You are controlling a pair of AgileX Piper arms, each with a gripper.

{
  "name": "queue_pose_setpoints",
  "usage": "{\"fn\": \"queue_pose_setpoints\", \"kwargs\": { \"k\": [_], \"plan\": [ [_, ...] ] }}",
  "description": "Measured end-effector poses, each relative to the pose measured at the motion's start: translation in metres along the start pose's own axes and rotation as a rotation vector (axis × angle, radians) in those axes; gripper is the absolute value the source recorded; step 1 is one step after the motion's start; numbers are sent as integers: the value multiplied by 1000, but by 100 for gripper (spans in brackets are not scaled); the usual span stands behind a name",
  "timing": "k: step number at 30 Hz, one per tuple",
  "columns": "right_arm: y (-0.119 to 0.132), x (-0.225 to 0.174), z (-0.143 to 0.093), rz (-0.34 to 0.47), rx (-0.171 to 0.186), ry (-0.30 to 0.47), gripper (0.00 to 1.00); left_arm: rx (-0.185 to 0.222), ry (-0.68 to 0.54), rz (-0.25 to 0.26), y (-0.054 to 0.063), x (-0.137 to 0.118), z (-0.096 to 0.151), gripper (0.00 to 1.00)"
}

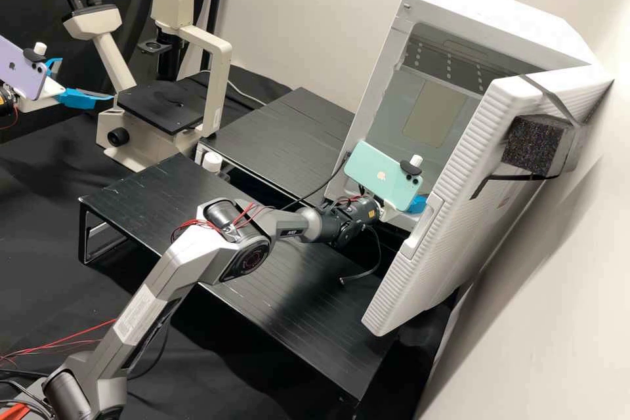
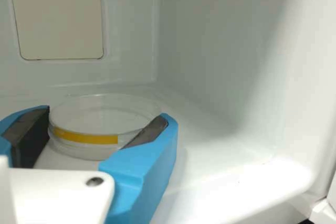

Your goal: Return the petri dish to the incubator.

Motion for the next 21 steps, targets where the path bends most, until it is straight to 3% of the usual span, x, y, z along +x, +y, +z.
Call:
{"fn": "queue_pose_setpoints", "kwargs": {
  "k": [12,17,21],
  "plan": [
    [-1,0,1,-4,-6,-1,100,0,0,0,0,0,0,100],
    [-3,-9,-1,-12,-44,25,100,0,0,0,0,0,0,100],
    [-3,-20,-3,-17,-31,44,100,0,0,0,0,0,0,100]
  ]
}}
